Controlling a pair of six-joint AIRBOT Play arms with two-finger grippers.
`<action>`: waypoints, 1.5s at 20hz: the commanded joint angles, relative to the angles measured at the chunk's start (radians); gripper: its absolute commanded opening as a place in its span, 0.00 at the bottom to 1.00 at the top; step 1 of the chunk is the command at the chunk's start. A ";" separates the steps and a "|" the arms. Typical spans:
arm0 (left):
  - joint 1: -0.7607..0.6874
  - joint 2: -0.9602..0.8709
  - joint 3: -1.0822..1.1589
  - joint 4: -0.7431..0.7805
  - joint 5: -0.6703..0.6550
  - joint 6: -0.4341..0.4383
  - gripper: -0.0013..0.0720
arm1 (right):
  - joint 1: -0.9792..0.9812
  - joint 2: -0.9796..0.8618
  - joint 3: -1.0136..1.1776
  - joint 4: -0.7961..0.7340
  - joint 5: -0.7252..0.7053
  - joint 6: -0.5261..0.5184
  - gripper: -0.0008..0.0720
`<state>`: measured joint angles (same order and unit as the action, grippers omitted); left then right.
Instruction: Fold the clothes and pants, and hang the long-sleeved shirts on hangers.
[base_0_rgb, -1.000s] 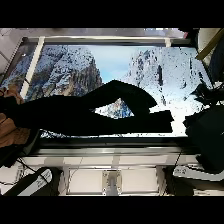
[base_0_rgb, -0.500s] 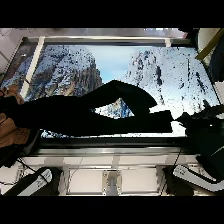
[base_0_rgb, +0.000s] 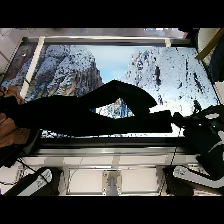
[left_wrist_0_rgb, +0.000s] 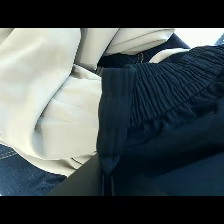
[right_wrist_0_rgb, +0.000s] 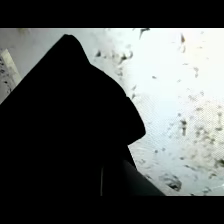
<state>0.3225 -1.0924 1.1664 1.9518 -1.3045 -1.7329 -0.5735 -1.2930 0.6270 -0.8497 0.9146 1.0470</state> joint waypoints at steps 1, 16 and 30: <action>0.001 0.000 0.000 0.000 0.000 0.000 0.03 | 0.005 -0.014 -0.001 0.078 -0.039 -0.047 0.03; 0.004 0.127 0.001 0.038 0.000 0.038 0.03 | -0.076 0.410 0.510 -0.169 0.480 0.163 0.02; 0.003 0.062 -0.136 0.008 0.025 -0.071 0.03 | 0.187 -0.293 0.609 -0.034 -0.154 0.361 0.03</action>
<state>0.3260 -1.0286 1.0477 1.9625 -1.2854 -1.7821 -0.4442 -1.4708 1.2053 -0.9218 0.9966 1.3384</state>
